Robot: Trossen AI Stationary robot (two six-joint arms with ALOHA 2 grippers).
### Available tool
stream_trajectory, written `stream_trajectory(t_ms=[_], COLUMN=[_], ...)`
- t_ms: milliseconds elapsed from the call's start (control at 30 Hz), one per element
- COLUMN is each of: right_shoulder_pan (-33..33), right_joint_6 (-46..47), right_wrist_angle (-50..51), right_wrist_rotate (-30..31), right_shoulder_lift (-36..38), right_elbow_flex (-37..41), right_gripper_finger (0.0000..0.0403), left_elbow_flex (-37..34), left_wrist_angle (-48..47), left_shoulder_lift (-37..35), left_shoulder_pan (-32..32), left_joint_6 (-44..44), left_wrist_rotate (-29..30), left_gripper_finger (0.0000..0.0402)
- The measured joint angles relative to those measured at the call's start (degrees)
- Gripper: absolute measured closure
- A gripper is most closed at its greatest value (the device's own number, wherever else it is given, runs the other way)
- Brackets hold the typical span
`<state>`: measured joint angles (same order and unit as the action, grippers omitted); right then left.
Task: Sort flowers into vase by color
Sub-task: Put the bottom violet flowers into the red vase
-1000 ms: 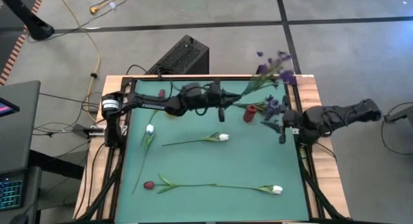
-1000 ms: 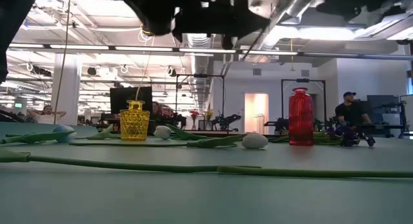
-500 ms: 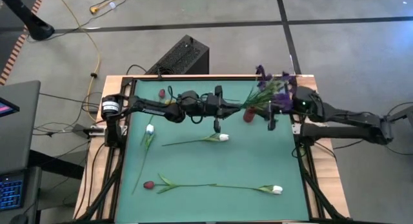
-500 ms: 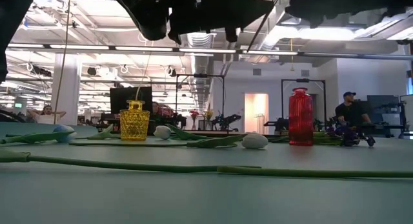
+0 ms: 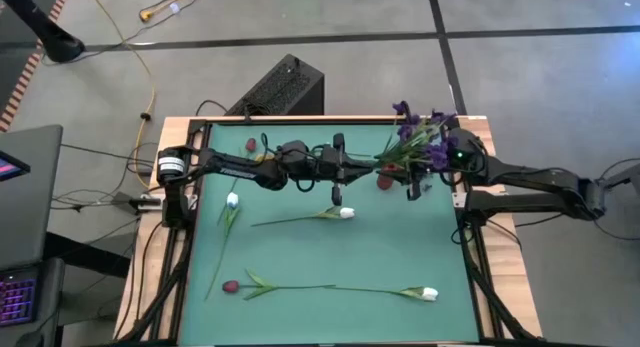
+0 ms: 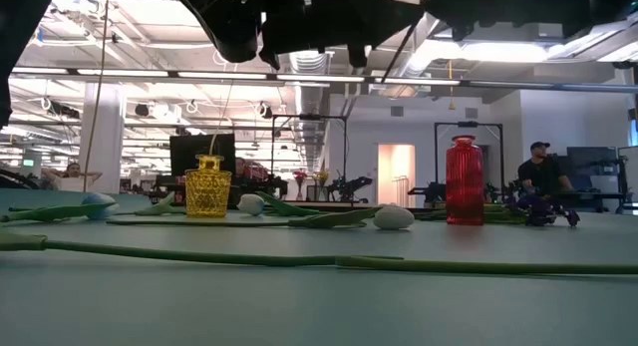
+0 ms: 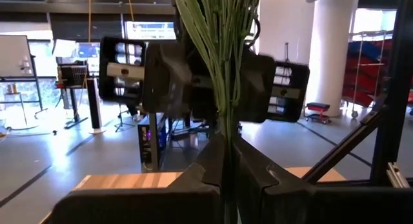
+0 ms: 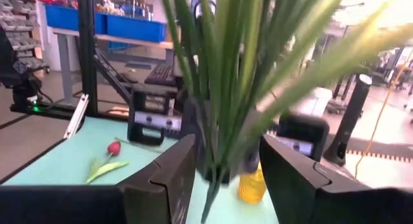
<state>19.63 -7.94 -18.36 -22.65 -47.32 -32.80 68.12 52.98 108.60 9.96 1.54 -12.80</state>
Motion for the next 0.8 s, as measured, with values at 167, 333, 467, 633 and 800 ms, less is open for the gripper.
stream_trajectory(t_ms=[167, 333, 467, 633, 800], right_shoulder_pan=[-0.02, 0.0, -0.02, 0.02, 0.02], right_joint_6=[0.03, 1.04, 1.28, 2.08, 2.53], right_wrist_angle=[-1.27, -2.02, -2.99, -4.52, -4.55], right_wrist_rotate=[0.0, 0.06, 1.13, 1.77, 1.84], right_shoulder_lift=[-0.47, -0.45, -0.45, -0.43, -0.74], right_elbow_flex=[0.0, 0.0, 0.0, 0.0, 0.0], right_gripper_finger=[0.0204, 0.0204, 0.0207, 0.0219, 0.0229], left_elbow_flex=[0.0, 0.0, 0.02, 0.02, 0.02], left_wrist_angle=[-0.07, -0.8, -0.97, -0.99, -1.01], left_shoulder_lift=[0.0, 0.0, 0.0, 0.0, 0.02], left_shoulder_pan=[0.0, 0.0, -0.02, -0.02, -0.02], left_joint_6=[-1.17, -2.42, -3.92, -4.95, -5.25], left_wrist_rotate=[1.01, 5.08, 5.81, 6.37, 6.82], left_gripper_finger=[0.04, 0.04, 0.04, 0.04, 0.04])
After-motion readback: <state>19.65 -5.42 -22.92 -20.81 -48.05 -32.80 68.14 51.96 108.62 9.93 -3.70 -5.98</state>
